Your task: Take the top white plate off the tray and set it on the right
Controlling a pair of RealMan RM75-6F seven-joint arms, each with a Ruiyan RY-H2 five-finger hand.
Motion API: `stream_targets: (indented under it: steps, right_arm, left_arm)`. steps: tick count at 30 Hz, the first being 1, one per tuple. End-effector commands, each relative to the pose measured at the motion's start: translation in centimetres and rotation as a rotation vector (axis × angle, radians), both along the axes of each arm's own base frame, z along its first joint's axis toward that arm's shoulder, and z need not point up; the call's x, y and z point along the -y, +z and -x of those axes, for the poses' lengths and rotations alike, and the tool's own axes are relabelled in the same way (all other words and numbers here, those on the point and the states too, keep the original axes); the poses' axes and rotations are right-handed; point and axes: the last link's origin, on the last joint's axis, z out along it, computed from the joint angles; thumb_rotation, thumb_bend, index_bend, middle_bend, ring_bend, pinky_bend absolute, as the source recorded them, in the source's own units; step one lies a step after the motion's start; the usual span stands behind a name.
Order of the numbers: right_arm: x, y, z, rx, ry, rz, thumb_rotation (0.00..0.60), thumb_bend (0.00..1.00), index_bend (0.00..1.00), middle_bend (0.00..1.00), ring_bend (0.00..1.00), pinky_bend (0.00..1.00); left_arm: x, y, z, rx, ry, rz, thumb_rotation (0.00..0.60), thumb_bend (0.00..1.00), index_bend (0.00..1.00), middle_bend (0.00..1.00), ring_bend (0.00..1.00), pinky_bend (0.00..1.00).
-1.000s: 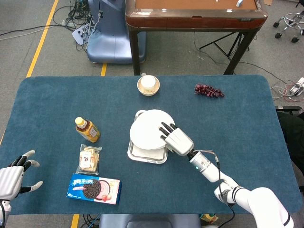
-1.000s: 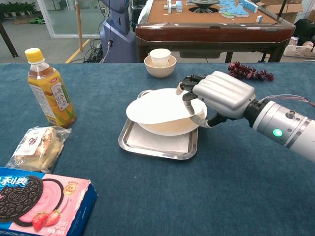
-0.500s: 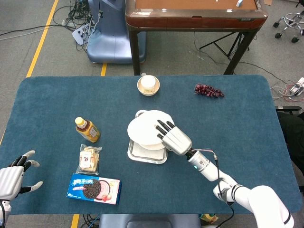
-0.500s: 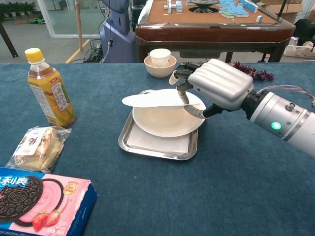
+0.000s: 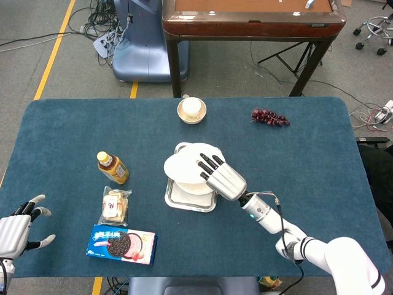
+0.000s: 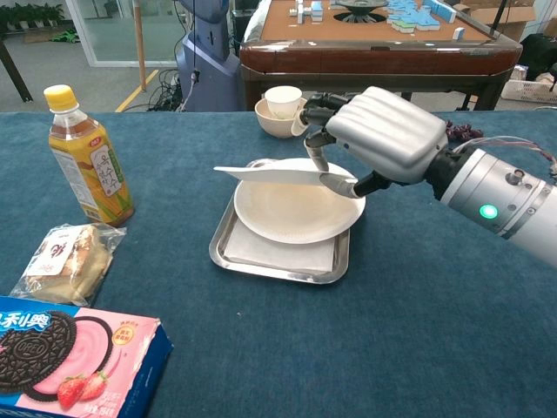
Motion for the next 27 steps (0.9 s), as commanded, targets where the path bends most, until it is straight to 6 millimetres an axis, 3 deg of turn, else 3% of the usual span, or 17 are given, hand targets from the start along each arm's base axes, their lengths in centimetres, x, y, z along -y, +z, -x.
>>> stream_targets:
  steps: [1, 27]
  right_arm:
    - [0.0, 0.4, -0.3, -0.002, 0.015, 0.012, 0.600, 0.49, 0.62, 0.26, 0.14, 0.31]
    - [-0.6, 4.0, -2.0, -0.053, 0.124, 0.127, 0.600, 0.48, 0.63, 0.26, 0.14, 0.30]
  left_arm:
    - [0.0, 0.0, 0.0, -0.001, -0.001, 0.000, 0.600, 0.10, 0.41, 0.17, 0.19, 0.39]
    - [0.0, -0.2, 0.0, -0.013, 0.002, 0.004, 0.600, 0.10, 0.41, 0.17, 0.19, 0.39]
